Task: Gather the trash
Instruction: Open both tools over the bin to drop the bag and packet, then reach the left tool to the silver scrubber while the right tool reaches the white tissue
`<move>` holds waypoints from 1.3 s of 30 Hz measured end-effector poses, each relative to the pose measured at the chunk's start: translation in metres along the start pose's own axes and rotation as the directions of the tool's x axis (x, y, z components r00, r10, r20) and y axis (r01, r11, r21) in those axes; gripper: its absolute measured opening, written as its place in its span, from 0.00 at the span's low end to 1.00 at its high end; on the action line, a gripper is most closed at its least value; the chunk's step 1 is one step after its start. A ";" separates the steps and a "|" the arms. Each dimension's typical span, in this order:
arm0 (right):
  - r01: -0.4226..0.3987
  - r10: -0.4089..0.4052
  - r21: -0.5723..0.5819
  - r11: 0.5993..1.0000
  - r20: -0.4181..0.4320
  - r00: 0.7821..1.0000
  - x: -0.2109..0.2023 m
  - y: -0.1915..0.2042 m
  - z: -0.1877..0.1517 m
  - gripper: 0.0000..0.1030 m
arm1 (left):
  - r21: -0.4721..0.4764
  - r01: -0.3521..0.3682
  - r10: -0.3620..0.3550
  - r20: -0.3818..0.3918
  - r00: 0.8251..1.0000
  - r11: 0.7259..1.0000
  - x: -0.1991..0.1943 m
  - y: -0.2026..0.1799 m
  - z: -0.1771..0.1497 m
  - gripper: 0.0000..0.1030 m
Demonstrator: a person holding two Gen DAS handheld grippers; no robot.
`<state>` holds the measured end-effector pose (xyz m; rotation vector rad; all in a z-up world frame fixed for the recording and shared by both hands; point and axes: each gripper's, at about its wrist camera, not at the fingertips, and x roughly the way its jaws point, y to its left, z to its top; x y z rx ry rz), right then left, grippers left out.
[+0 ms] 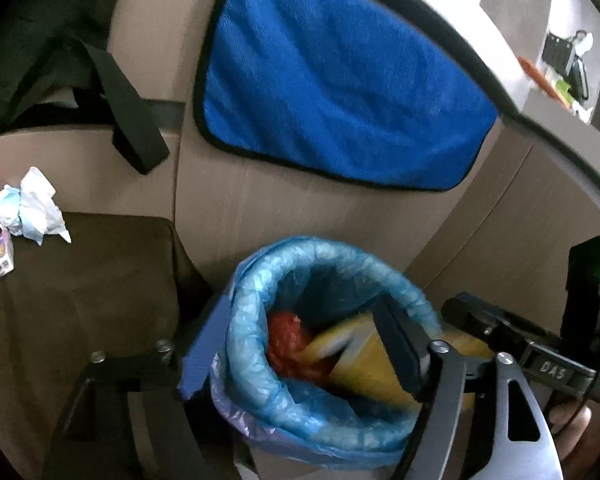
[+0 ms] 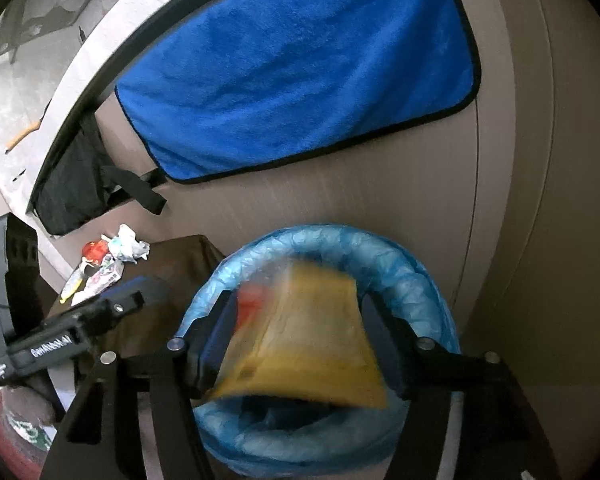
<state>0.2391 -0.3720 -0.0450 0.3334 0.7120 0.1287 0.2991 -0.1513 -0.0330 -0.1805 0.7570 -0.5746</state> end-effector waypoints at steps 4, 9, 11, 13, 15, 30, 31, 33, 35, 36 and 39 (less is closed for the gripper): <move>-0.003 0.003 -0.008 1.000 0.014 1.000 -0.010 0.010 0.003 0.61 | -0.002 -0.019 0.019 0.048 0.999 1.000 -0.022 0.005 0.003 0.75; -0.012 0.013 -0.052 0.999 0.022 1.000 -0.020 0.037 0.005 0.61 | -0.016 -0.079 0.080 0.112 0.990 0.997 -0.064 0.033 0.001 0.78; -0.032 0.034 -0.082 0.996 0.019 0.999 -0.023 0.056 0.004 0.61 | -0.024 -0.111 0.114 0.129 0.985 0.993 -0.081 0.049 -0.003 0.81; -0.052 0.054 -0.112 0.992 0.015 0.998 -0.024 0.072 0.003 0.61 | -0.036 -0.158 0.162 0.147 0.976 0.987 -0.102 0.072 -0.006 0.84; -0.076 0.078 -0.149 0.986 0.008 0.997 -0.022 0.095 0.002 0.61 | -0.054 -0.204 0.210 0.158 0.965 0.977 -0.121 0.097 -0.009 0.86; -0.231 0.182 -0.312 0.922 -0.178 0.967 0.071 0.247 -0.017 0.61 | -0.405 -0.440 0.487 0.015 0.873 0.802 -0.223 0.388 -0.039 0.99; -0.233 0.180 -0.320 0.918 -0.188 0.966 0.077 0.253 -0.018 0.61 | -0.436 -0.436 0.488 0.009 0.873 0.787 -0.227 0.410 -0.036 0.98; -0.237 0.172 -0.341 0.910 -0.208 0.963 0.091 0.267 -0.020 0.61 | -0.469 -0.443 0.497 -0.009 0.867 0.764 -0.226 0.439 -0.032 0.95; -0.238 0.167 -0.354 0.904 -0.219 0.961 0.102 0.275 -0.021 0.61 | -0.486 -0.449 0.501 -0.026 0.865 0.750 -0.223 0.461 -0.026 0.85; -0.239 0.164 -0.360 0.902 -0.225 0.960 0.108 0.280 -0.021 0.61 | -0.501 -0.456 0.506 -0.042 0.862 0.736 -0.219 0.474 -0.022 0.83; -0.242 0.159 -0.360 0.901 -0.246 0.956 0.123 0.286 -0.022 0.61 | -0.527 -0.444 0.491 -0.057 0.869 0.725 -0.206 0.496 -0.014 0.82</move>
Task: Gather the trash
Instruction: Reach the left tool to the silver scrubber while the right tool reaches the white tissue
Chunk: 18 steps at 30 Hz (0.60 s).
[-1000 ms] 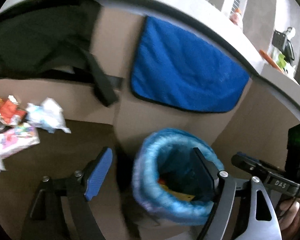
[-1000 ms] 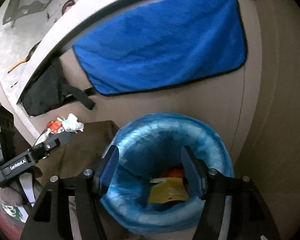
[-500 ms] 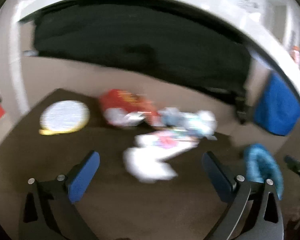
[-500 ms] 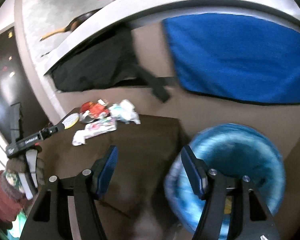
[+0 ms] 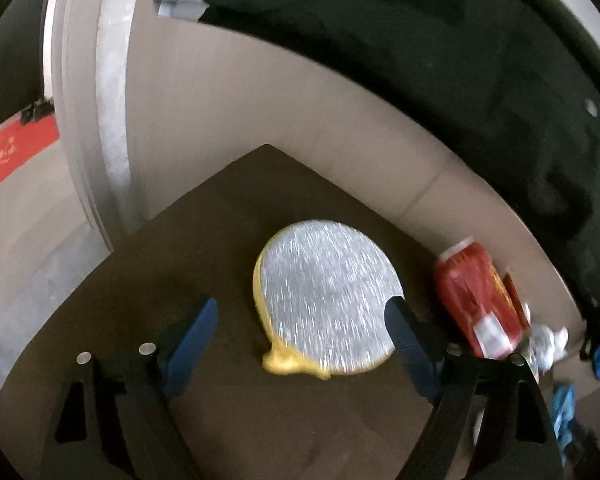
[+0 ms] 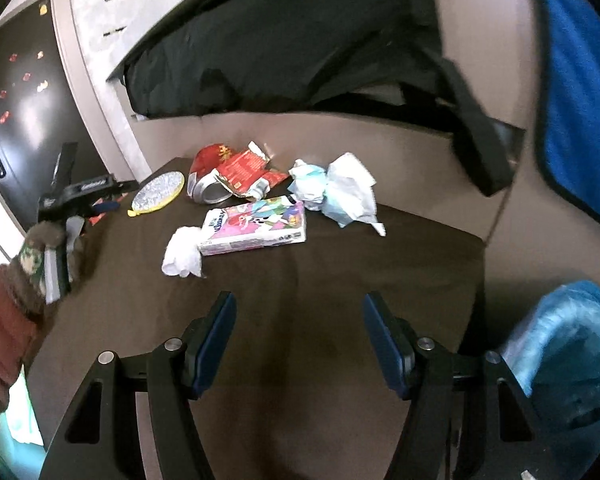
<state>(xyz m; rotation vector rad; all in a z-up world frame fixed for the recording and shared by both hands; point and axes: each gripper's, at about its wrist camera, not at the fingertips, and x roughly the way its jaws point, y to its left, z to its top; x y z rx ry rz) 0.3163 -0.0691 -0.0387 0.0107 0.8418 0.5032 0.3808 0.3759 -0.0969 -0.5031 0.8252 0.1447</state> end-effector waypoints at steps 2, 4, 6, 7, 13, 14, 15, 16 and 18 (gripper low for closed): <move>-0.006 0.006 0.004 1.000 -0.014 1.000 0.009 0.002 0.001 0.61 | -0.005 0.004 -0.004 -0.006 1.000 1.000 0.008 0.001 0.005 0.82; -0.008 0.008 0.001 1.000 -0.028 1.000 0.017 0.003 0.001 0.61 | 0.003 0.010 -0.010 -0.022 1.000 1.000 0.017 0.001 0.009 0.66; -0.004 0.003 -0.009 1.000 -0.040 0.999 0.023 0.005 0.000 0.61 | 0.010 -0.019 0.019 -0.021 1.000 1.000 0.018 -0.002 0.006 0.52; -0.004 0.003 -0.014 1.000 -0.042 0.999 0.025 0.006 0.000 0.61 | 0.016 -0.016 0.016 -0.032 0.999 1.000 0.019 -0.004 0.004 0.38; -0.037 0.034 -0.054 0.998 -0.054 0.998 0.033 0.024 0.007 0.61 | 0.086 0.036 -0.030 -0.067 0.997 0.996 0.004 -0.024 -0.030 0.23; -0.048 0.045 -0.059 0.997 -0.056 0.997 0.034 0.028 0.009 0.61 | 0.110 0.042 -0.034 -0.074 0.997 0.993 -0.003 -0.028 -0.039 0.22; -0.066 0.062 -0.071 0.995 -0.065 0.996 0.037 0.035 0.012 0.61 | 0.123 0.043 -0.034 -0.076 0.997 0.991 -0.005 -0.030 -0.045 0.22; -0.079 0.073 -0.082 0.994 -0.073 0.995 0.039 0.040 0.013 0.61 | 0.152 0.046 -0.034 -0.083 0.996 0.987 -0.013 -0.033 -0.056 0.22; -0.105 0.094 -0.124 0.987 -0.095 0.991 0.046 0.057 0.018 0.59 | 0.185 0.058 -0.041 -0.093 0.995 0.981 -0.024 -0.036 -0.071 0.22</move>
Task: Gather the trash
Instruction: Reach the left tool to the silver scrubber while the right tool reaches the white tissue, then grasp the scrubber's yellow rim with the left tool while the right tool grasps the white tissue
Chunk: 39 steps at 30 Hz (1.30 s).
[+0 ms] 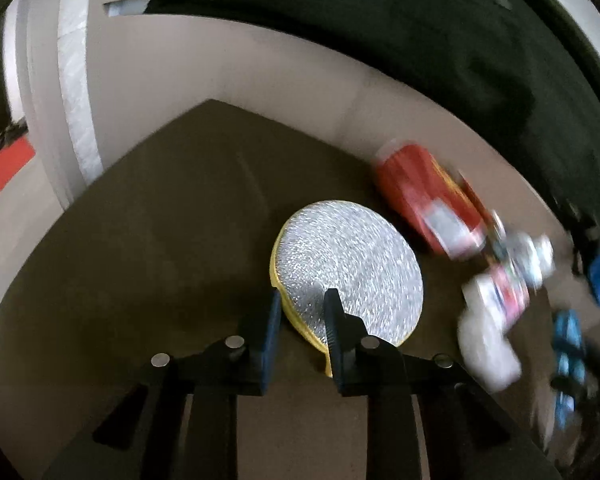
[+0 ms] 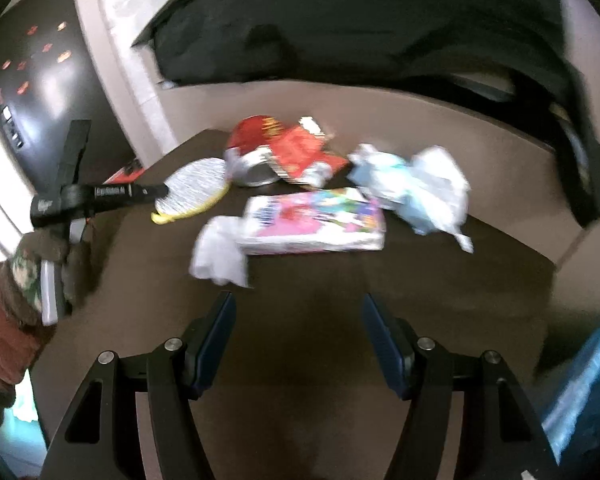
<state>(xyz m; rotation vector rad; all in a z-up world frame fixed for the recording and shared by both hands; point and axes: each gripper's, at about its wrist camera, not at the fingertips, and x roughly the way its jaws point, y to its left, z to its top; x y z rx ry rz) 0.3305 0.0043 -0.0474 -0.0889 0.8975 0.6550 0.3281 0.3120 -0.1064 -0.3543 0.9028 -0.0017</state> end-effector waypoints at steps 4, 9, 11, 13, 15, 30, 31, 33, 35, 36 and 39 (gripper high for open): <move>-0.027 0.024 -0.117 0.993 -0.028 0.999 0.019 0.033 0.013 0.45 | 0.031 0.023 -0.022 -0.019 1.000 0.999 -0.025 -0.002 -0.036 0.21; -0.036 0.029 -0.156 0.987 -0.044 0.999 0.054 0.054 0.030 0.45 | 0.032 0.009 -0.009 -0.007 1.000 0.999 -0.046 0.004 -0.056 0.21; -0.027 0.020 -0.156 0.987 -0.050 0.999 0.066 0.055 0.034 0.45 | 0.041 0.013 -0.014 0.023 1.000 0.999 -0.052 0.004 -0.057 0.22; -0.016 0.008 -0.163 0.987 -0.054 0.999 0.076 0.055 0.037 0.46 | 0.031 0.041 -0.042 0.040 0.998 0.999 -0.056 0.006 -0.055 0.27; -0.008 -0.002 -0.192 0.981 -0.051 0.999 0.079 0.059 0.038 0.47 | 0.026 0.070 -0.071 0.048 0.996 0.997 -0.053 0.004 -0.049 0.40; -0.190 0.199 0.102 0.976 -0.084 0.976 0.021 -0.010 -0.005 0.08 | -0.117 0.080 -0.075 0.047 0.996 0.990 0.018 0.007 0.035 0.45; -0.210 0.219 0.110 0.971 -0.082 0.972 0.021 -0.010 -0.005 0.08 | -0.139 0.106 -0.103 0.026 0.994 0.985 0.024 0.007 0.034 0.45; -0.247 0.256 0.109 0.963 -0.073 0.964 0.024 -0.002 -0.004 0.08 | -0.135 0.123 -0.120 0.025 0.992 0.983 0.023 0.003 0.031 0.45; -0.267 0.274 0.097 0.959 -0.068 0.959 0.030 0.008 0.001 0.08 | -0.106 0.158 -0.160 -0.013 0.987 0.982 0.024 -0.008 0.028 0.45; -0.278 0.285 0.092 0.956 -0.067 0.956 0.036 0.012 0.004 0.08 | -0.098 0.190 -0.194 -0.032 0.980 0.977 0.024 -0.015 0.026 0.45; -0.298 0.305 0.096 0.950 -0.073 0.950 0.049 0.017 0.012 0.08 | -0.087 0.245 -0.251 -0.066 0.966 0.966 0.025 -0.027 0.023 0.45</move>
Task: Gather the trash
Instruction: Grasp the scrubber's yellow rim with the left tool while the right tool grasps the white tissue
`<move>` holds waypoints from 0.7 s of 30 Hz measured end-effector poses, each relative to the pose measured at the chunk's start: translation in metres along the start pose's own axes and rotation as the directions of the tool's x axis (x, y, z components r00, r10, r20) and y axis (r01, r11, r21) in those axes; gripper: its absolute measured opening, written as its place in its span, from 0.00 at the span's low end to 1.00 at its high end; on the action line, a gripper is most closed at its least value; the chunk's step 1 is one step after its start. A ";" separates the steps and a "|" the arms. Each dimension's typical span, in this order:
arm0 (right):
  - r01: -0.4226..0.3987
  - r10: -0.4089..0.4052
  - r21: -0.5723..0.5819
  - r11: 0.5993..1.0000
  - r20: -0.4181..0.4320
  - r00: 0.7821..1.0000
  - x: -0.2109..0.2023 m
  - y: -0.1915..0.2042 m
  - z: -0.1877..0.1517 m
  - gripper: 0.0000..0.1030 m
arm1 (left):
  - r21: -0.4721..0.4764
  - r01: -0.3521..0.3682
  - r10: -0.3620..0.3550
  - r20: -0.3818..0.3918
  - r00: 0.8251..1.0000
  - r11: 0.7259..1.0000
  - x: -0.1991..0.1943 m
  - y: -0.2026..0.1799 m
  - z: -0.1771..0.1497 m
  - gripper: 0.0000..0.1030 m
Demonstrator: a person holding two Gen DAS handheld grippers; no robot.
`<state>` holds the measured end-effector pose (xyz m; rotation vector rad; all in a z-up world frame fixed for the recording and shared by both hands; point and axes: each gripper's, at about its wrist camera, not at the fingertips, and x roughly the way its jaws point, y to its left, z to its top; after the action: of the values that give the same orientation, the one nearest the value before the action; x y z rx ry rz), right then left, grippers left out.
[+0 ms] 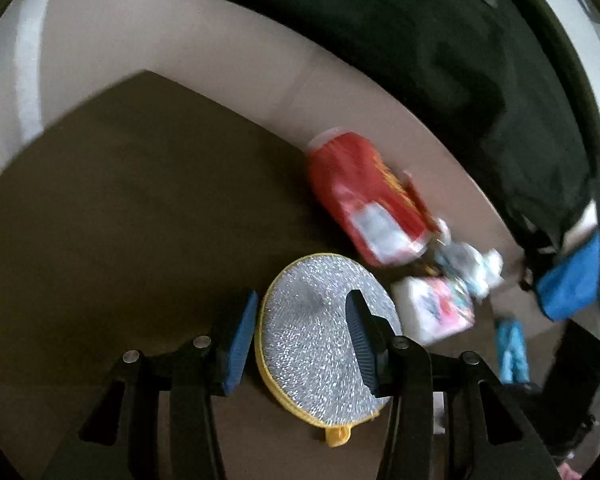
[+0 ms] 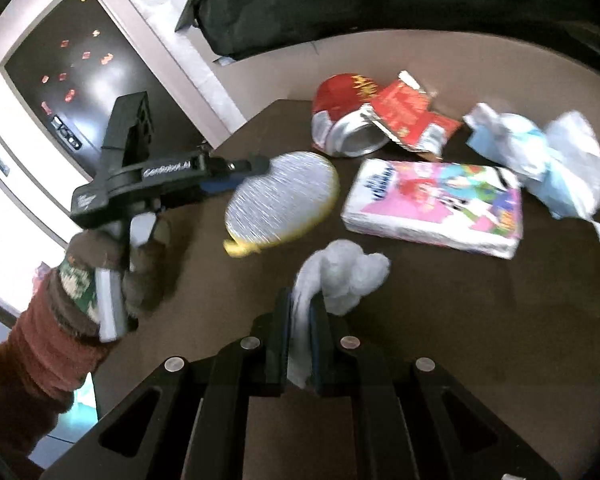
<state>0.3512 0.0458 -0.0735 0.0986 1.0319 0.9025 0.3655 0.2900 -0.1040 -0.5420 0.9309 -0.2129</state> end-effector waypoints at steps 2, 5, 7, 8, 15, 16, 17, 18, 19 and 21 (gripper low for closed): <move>0.002 -0.002 0.006 1.000 -0.002 1.000 0.010 -0.001 0.006 0.08 | 0.010 0.037 -0.036 -0.015 0.999 0.999 -0.001 -0.010 -0.002 0.45; -0.007 0.007 0.026 1.000 -0.003 1.000 0.012 -0.004 0.007 0.08 | 0.029 0.088 -0.087 -0.026 0.996 0.996 -0.007 -0.026 -0.005 0.45; -0.005 0.005 0.042 0.999 0.000 1.000 0.013 -0.007 0.008 0.08 | 0.049 0.129 -0.128 -0.024 0.992 0.990 -0.015 -0.038 -0.006 0.45; -0.008 0.008 0.050 0.999 0.001 1.000 0.012 -0.010 0.007 0.08 | 0.057 0.136 -0.135 -0.020 0.991 0.989 -0.018 -0.042 -0.006 0.45; 0.001 -0.003 0.078 0.997 0.020 1.000 -0.002 -0.023 -0.007 0.08 | 0.068 0.225 -0.222 -0.048 0.974 0.972 -0.021 -0.070 -0.015 0.45; 0.006 -0.008 0.077 0.997 0.021 1.000 -0.003 -0.023 -0.009 0.08 | 0.080 0.198 -0.195 -0.043 0.980 0.977 -0.019 -0.075 -0.017 0.45; 0.010 -0.012 0.076 0.997 0.021 1.000 -0.005 -0.023 -0.011 0.08 | 0.089 0.181 -0.178 -0.035 0.983 0.979 -0.018 -0.076 -0.018 0.45; 0.014 -0.016 0.075 0.997 0.022 1.000 -0.007 -0.024 -0.013 0.08 | 0.097 0.160 -0.159 -0.020 0.987 0.982 -0.017 -0.078 -0.020 0.44; 0.017 -0.019 0.074 0.997 0.023 1.000 -0.009 -0.024 -0.016 0.08 | 0.100 0.152 -0.152 -0.009 0.988 0.983 -0.015 -0.080 -0.021 0.34; 0.038 -0.040 0.062 0.997 0.033 0.999 -0.017 -0.024 -0.022 0.11 | 0.106 0.134 -0.135 -0.002 0.991 0.985 -0.011 -0.084 -0.023 0.18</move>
<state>0.3453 0.0119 -0.0846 0.1439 1.0268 0.8310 0.3449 0.2152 -0.0623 -0.5078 0.8734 -0.3803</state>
